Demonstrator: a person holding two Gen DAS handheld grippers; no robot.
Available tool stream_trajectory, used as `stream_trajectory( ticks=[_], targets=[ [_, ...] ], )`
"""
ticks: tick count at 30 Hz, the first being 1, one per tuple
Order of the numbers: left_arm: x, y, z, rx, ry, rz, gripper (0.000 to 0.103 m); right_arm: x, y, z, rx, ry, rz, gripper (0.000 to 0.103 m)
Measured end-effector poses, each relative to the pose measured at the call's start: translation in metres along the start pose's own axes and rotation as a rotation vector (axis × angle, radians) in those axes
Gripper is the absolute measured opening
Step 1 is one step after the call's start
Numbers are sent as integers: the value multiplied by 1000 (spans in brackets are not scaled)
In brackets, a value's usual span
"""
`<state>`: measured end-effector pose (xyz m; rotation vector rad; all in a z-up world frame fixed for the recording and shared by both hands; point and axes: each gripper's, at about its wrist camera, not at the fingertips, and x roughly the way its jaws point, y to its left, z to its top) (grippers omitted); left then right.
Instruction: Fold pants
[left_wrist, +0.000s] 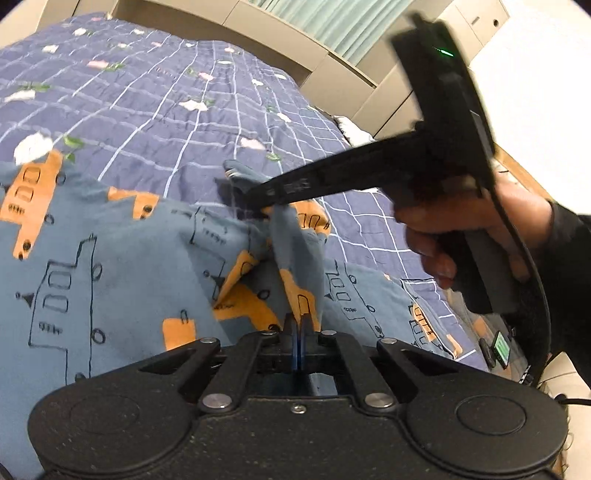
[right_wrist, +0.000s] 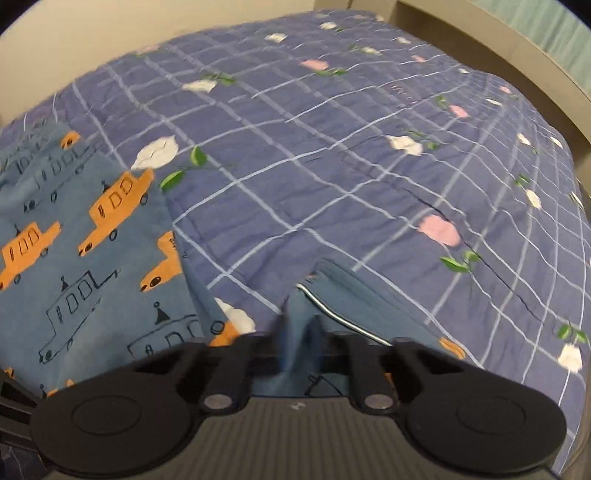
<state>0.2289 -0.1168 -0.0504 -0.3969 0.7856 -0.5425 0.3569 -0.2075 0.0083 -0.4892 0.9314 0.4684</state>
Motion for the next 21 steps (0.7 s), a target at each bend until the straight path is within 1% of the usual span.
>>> stream_trajectory(
  ticks=[3, 5, 8, 10, 12, 13, 16, 19, 21],
  targets=[
    [-5, -13, 5, 71, -14, 0, 0, -31, -16, -18, 73, -114, -29, 3],
    [-10, -27, 10, 144, -30, -5, 0, -57, -28, -37, 137, -196, -58, 3],
    [-15, -49, 13, 264, -38, -17, 0, -98, -45, -75, 248, -299, -104, 3],
    [-15, -64, 10, 347, -27, -31, 0, -119, -56, -106, 335, -340, -127, 3],
    [-13, -75, 4, 421, -3, -35, 0, -135, -63, -141, 430, -365, -137, 3],
    [-9, -81, -1, 461, 23, -36, 0, -140, -64, -157, 468, -368, -136, 3],
    [3, -89, -19, 552, 100, -24, 0, -139, -58, -206, 571, -351, -129, 3],
    [14, -89, -36, 591, 176, 1, 0, -124, -50, -243, 652, -323, -98, 3],
    [18, -87, -40, 593, 199, 16, 1, -114, -48, -262, 705, -323, -70, 6]
  ],
)
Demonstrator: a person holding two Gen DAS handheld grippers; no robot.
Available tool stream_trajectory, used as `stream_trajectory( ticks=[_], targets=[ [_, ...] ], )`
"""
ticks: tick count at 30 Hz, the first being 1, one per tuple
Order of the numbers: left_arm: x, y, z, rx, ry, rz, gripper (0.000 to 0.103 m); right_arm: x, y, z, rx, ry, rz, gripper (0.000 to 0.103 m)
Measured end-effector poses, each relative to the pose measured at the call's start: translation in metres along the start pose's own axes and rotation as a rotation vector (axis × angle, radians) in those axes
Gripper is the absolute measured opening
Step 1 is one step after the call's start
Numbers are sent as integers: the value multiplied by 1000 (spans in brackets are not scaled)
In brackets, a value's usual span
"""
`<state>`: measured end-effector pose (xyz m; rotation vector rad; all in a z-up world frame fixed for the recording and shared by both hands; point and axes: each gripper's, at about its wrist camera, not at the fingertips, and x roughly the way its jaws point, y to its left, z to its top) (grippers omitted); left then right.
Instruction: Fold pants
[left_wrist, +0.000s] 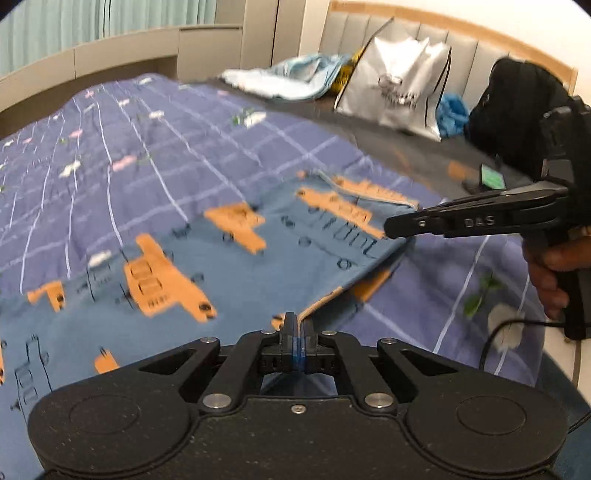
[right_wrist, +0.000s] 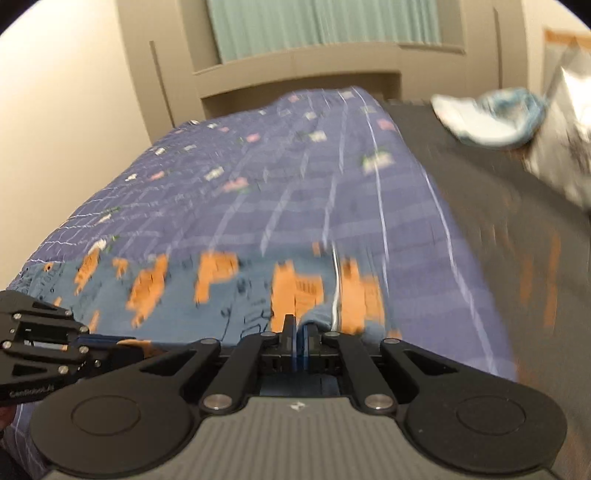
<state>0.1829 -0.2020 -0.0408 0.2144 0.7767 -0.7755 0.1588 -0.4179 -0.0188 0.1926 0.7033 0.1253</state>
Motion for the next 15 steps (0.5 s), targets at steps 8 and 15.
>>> stream_trajectory(
  ticks=[8, 15],
  targets=[
    [1, 14, 20, -76, 12, -55, 27, -20, -36, -25, 141, -89, 35, 38],
    [28, 21, 80, -116, -58, -107, 62, -18, -55, -26, 236, -144, 13, 47]
  ],
)
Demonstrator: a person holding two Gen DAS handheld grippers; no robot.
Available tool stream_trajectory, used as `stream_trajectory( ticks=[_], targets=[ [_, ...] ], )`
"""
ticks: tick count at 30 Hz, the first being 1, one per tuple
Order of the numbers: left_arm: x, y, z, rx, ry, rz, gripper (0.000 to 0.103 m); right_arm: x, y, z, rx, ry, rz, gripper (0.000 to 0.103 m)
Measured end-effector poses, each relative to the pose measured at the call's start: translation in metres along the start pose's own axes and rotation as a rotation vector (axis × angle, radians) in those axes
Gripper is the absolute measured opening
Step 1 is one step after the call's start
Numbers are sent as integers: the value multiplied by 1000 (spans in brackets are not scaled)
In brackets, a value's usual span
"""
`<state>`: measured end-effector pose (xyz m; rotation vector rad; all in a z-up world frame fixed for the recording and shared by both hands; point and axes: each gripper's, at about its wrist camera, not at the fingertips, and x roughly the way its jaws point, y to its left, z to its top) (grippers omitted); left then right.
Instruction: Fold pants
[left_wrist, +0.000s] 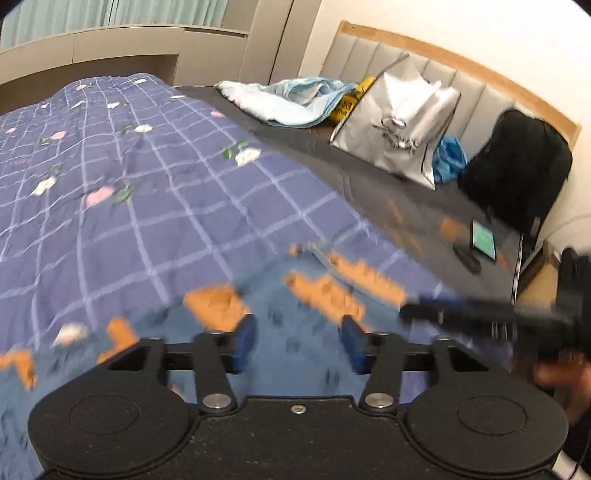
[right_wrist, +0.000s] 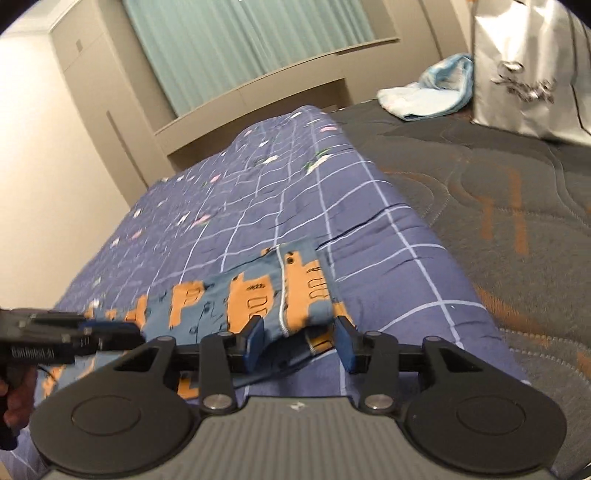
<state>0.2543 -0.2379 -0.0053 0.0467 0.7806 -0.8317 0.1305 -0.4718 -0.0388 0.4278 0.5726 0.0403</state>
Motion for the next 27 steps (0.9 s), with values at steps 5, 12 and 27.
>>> stream_trajectory(
  ticks=[5, 12, 27],
  targets=[
    [26, -8, 37, 50, -25, 19, 63, -2, -11, 3, 58, -34, -6, 49],
    [97, 0, 63, 99, 81, -21, 56, 5, -2, -2, 7, -37, -49, 30],
    [129, -24, 57, 121, 107, -72, 11, 6, 12, -5, -153, -10, -127, 20]
  ],
)
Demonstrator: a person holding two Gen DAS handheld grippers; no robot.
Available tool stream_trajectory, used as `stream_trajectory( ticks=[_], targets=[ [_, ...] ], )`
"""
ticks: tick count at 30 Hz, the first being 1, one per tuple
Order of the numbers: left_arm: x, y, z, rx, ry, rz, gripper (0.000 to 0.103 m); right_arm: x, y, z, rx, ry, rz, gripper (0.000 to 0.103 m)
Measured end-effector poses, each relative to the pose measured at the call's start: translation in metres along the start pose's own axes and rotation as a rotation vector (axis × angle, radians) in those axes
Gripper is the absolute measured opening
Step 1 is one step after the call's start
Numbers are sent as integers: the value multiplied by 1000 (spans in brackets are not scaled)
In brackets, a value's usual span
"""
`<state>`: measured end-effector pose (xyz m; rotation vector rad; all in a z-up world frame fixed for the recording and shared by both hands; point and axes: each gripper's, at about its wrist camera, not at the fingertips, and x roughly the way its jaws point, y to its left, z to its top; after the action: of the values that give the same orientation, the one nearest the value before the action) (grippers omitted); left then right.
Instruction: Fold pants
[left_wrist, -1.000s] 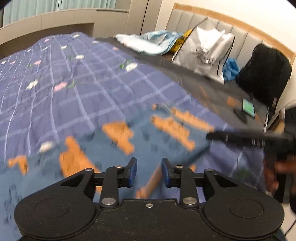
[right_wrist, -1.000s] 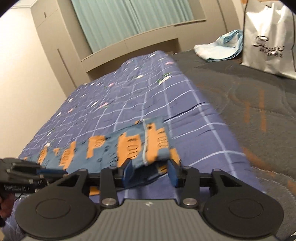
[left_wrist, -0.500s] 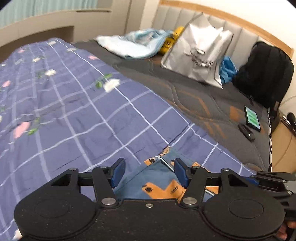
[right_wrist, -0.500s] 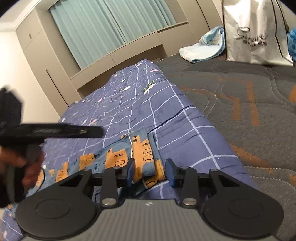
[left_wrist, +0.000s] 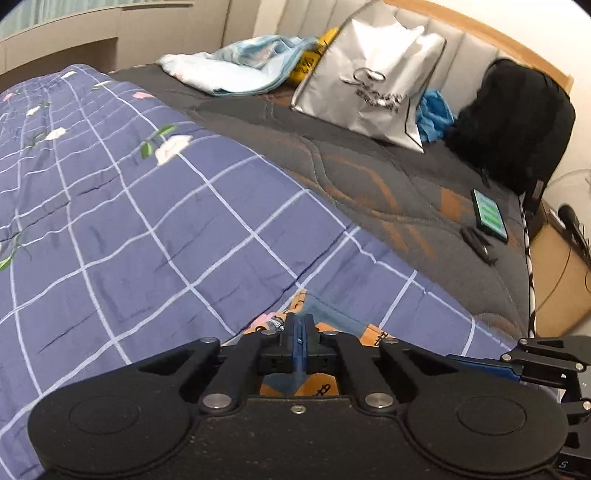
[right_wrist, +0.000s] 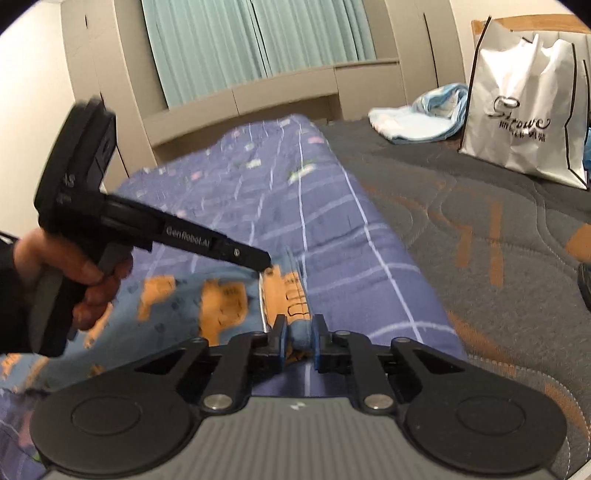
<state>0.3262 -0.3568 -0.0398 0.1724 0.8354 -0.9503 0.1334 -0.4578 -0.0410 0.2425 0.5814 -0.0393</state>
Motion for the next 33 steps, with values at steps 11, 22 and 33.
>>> stream_trajectory(
  ticks=[11, 22, 33],
  targets=[
    [-127, 8, -5, -21, -218, 272, 102, -22, 23, 4, -98, -56, -41, 98],
    [-317, 76, -100, -141, -244, 637, 102, -17, 107, 12, -205, -30, 115, 103],
    [-418, 184, -266, -466, -187, 864, 102, 28, 231, 4, -402, 79, 292, 103]
  ],
)
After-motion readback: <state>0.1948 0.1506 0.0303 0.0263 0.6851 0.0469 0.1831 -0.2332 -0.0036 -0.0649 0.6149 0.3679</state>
